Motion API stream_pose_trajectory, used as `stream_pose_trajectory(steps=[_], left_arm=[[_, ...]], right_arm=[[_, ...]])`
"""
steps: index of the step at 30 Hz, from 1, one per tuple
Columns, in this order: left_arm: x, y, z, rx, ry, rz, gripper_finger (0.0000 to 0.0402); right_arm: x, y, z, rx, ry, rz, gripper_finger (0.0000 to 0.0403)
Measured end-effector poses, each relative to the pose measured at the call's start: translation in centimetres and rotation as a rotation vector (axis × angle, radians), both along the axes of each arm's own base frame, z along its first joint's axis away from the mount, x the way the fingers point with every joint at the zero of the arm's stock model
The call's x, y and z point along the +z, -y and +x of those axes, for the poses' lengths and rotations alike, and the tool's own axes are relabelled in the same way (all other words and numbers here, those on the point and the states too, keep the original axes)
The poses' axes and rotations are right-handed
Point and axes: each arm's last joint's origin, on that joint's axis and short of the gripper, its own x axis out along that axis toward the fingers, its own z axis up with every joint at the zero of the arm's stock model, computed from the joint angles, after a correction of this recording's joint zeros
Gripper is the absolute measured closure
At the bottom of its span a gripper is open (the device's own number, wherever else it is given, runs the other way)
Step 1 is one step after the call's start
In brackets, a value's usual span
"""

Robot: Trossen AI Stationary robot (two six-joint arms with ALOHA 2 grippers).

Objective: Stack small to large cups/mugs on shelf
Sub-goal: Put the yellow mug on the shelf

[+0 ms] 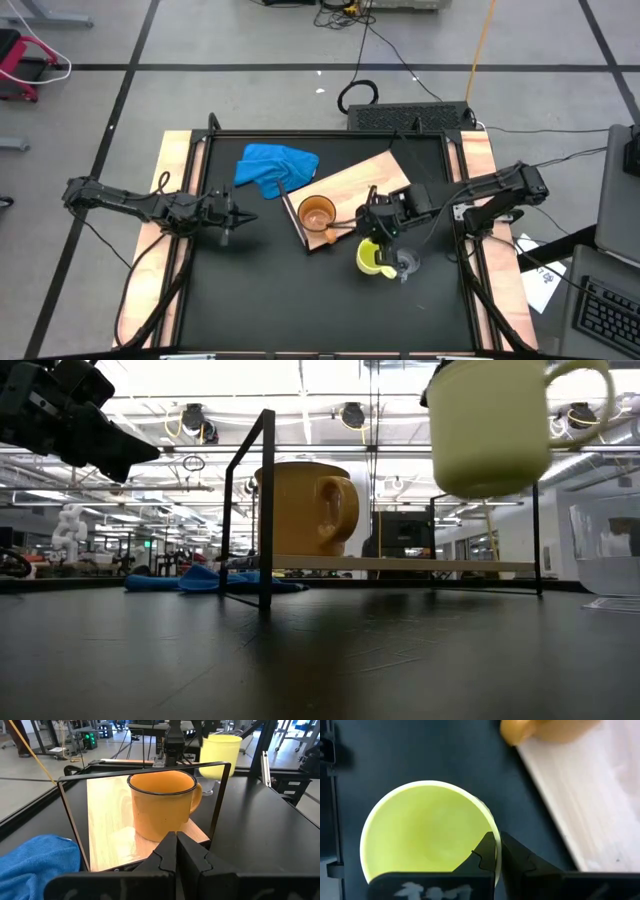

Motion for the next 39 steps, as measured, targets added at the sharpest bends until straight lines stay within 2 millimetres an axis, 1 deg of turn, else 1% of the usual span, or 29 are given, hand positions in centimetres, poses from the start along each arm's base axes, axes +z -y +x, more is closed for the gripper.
stream_pose_trajectory(steps=[14, 18, 23, 30, 39], left_arm=[[0.0, 0.0, 0.0, -0.003, 0.0, 0.013, 0.0387], [0.0, 0.0, 0.0, -0.003, -0.001, 0.013, 0.0387], [0.0, 0.0, 0.0, -0.002, -0.001, 0.013, 0.0387], [-0.2, 0.0, 0.0, -0.003, -0.024, 0.018, 0.0387], [-0.3, 0.0, -0.1, -0.003, -0.031, 0.02, 0.0387]], right_arm=[[2.4, 4.6, 0.1, -0.075, 0.001, -0.028, 0.0403], [2.7, 6.1, 0.2, -0.108, 0.014, -0.034, 0.0403], [2.7, 7.4, 0.0, -0.122, 0.001, -0.044, 0.0403], [2.7, 8.2, -0.1, -0.138, 0.0, -0.048, 0.0403], [2.8, 8.3, 0.1, -0.12, 0.027, -0.056, 0.0403]])
